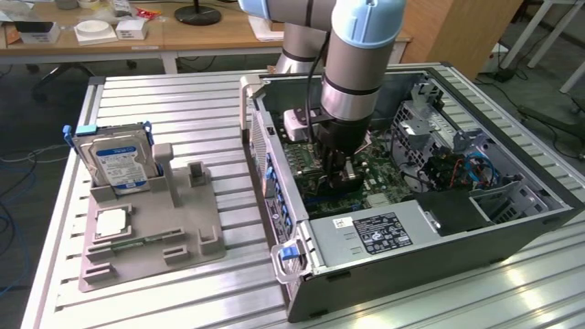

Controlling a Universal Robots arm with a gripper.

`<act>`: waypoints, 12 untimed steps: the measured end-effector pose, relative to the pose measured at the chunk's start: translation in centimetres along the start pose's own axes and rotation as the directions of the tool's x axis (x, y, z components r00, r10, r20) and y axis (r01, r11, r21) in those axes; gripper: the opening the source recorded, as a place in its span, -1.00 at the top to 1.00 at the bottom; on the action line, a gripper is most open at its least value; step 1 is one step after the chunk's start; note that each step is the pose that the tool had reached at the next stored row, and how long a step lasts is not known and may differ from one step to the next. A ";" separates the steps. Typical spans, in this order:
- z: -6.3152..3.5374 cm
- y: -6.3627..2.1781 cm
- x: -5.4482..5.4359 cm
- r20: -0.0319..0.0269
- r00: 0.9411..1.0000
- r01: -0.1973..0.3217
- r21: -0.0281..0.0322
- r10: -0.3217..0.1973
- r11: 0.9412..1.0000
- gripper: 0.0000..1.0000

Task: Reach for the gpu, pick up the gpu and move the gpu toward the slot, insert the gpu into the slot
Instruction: 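Insert the gpu into the slot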

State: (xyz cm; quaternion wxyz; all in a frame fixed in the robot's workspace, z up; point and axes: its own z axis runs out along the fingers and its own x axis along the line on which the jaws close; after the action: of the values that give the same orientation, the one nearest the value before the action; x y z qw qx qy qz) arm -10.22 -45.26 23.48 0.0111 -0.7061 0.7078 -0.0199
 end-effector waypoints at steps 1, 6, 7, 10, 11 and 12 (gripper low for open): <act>0.00 0.05 0.0 0.000 1.000 0.000 0.000 0.000 1.000 0.47; 0.55 0.12 0.0 -0.001 1.000 0.000 0.001 0.000 1.000 0.47; 0.55 0.12 0.0 -0.001 1.000 0.000 0.001 0.000 1.000 0.47; 0.56 0.12 0.0 -0.001 1.000 0.000 0.001 0.000 1.000 0.47; 0.56 0.12 0.0 -0.001 1.000 0.000 0.001 0.000 1.000 0.47; 0.56 0.12 0.0 -0.001 1.000 0.000 0.001 0.000 1.000 0.47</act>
State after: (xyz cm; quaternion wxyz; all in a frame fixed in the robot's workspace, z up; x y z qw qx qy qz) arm -10.31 -45.27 22.92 0.0112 -0.7060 0.7079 -0.0205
